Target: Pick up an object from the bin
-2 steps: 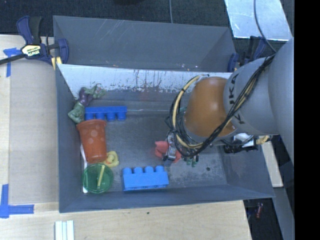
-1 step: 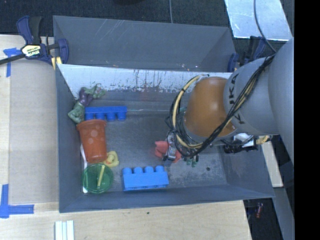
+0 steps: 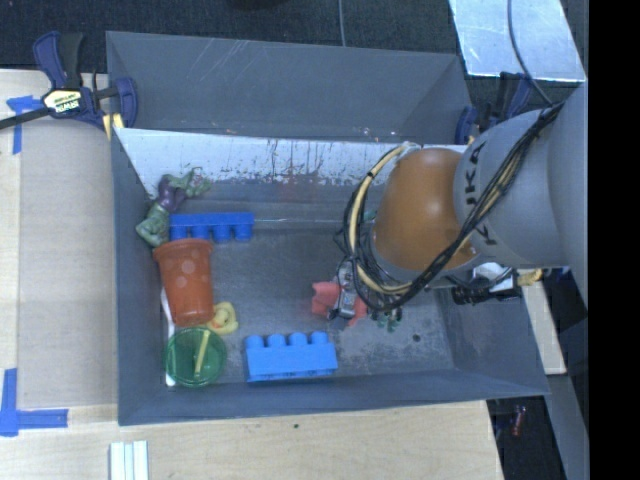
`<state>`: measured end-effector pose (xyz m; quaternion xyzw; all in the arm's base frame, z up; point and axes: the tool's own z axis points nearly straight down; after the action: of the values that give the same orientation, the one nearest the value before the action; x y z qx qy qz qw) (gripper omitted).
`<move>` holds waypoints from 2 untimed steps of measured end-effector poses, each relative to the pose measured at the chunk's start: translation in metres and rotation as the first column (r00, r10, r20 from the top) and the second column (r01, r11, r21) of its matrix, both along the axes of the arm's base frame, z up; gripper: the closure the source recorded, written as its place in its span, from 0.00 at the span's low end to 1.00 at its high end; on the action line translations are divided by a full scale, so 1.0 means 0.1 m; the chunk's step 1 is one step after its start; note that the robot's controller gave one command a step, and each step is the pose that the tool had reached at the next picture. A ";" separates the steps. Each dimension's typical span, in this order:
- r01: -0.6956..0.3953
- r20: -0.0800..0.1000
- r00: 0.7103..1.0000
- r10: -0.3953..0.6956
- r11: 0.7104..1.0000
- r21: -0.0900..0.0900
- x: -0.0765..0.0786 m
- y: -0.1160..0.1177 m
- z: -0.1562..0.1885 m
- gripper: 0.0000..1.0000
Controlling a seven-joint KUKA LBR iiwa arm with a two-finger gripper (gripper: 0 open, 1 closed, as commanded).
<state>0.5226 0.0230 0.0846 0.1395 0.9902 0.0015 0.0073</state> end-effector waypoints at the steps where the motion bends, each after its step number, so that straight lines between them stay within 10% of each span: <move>1: -0.001 0.005 1.000 0.001 1.000 0.000 0.01 0.00 0.22 1.00; 2: -0.001 -0.003 1.000 0.001 1.000 -0.001 -0.01 -0.01 0.58 1.00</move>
Offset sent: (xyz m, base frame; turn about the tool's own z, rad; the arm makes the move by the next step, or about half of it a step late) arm 0.0009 -0.0005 0.1091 -0.0004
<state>0.5218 0.0222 0.1422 0.1389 0.9903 0.0009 0.0057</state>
